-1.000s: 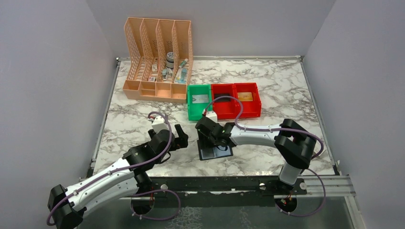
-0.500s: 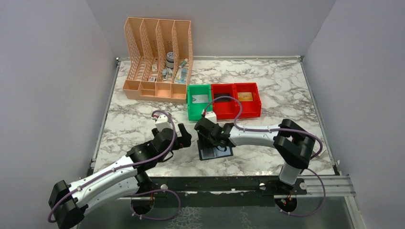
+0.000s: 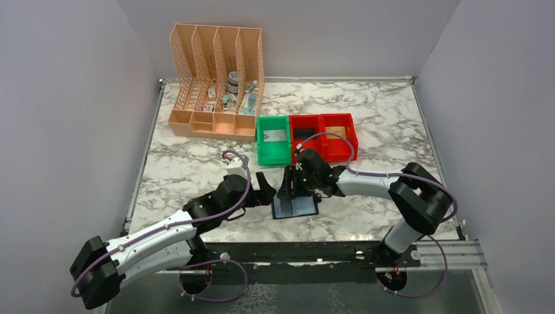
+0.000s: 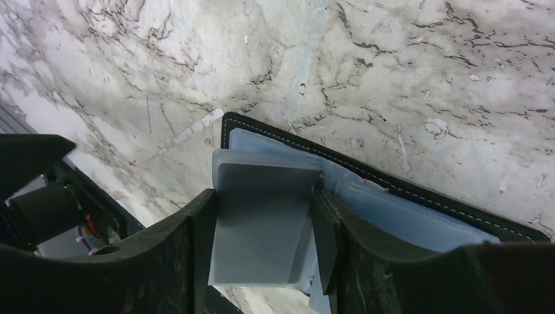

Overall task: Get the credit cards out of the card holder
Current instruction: Remove the credit card from the card holder.

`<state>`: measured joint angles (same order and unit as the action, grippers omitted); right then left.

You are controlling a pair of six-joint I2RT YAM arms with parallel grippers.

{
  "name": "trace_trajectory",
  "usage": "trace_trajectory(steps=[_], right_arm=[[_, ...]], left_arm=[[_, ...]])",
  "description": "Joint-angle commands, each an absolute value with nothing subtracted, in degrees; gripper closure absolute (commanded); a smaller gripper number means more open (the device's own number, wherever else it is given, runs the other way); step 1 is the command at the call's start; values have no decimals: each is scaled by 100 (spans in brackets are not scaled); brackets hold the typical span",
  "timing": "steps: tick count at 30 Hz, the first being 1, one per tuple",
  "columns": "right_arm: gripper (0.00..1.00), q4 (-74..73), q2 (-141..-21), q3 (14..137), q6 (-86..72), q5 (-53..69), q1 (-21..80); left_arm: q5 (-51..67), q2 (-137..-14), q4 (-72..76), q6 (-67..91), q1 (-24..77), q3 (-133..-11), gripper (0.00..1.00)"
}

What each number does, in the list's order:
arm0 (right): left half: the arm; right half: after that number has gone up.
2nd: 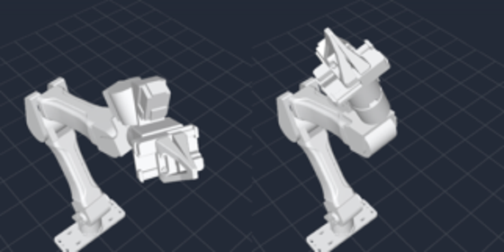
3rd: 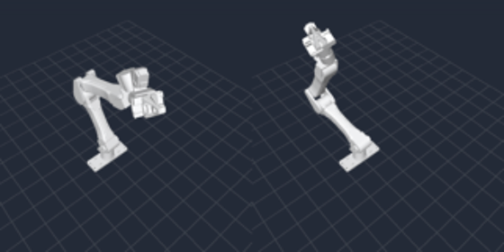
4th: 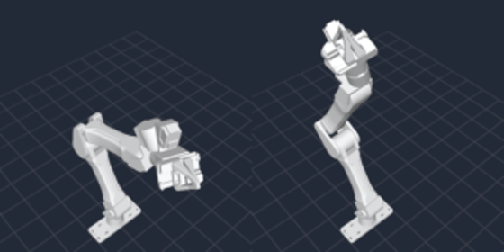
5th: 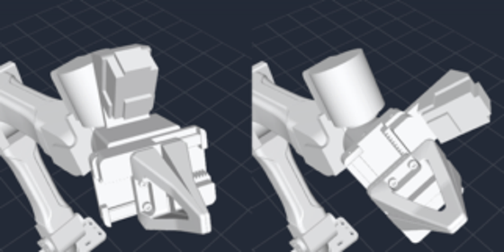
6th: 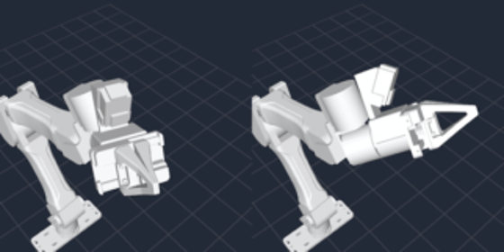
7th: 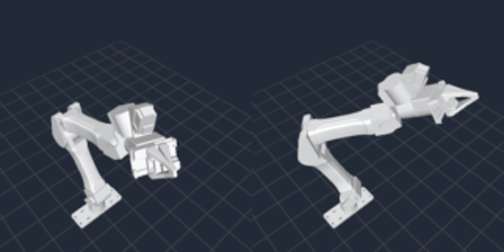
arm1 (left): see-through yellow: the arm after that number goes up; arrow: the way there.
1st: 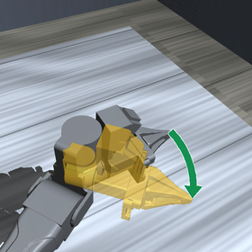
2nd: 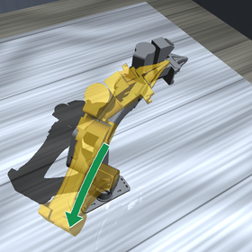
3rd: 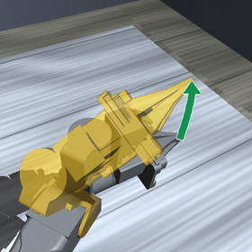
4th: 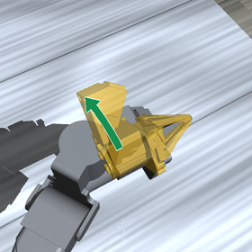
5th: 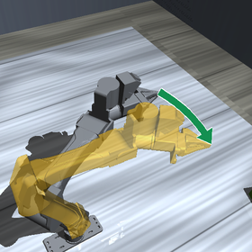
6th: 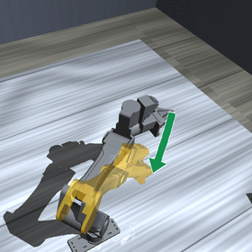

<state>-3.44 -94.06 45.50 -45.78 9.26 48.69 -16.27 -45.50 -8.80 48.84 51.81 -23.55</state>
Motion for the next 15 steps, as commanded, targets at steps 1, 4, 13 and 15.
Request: trace_trajectory(steps=[1, 4, 13, 15], right_arm=[[48, -388, -9876, 4260, -4477, 844, 4834], [47, -367, -9887, 4255, -4474, 880, 4834], [46, -285, -9928, 4235, -4491, 981, 4834], [46, -362, -9975, 4260, -4500, 909, 4830]], left_arm=[[-892, -4853, -135, 4781, 5168, -2280, 4], [-801, -4937, -72, 4711, 5168, -2306, 5], [-1145, -4537, -328, 4794, 5167, -2156, 6], [-1160, -4452, -373, 4799, 5161, -2132, 6]])
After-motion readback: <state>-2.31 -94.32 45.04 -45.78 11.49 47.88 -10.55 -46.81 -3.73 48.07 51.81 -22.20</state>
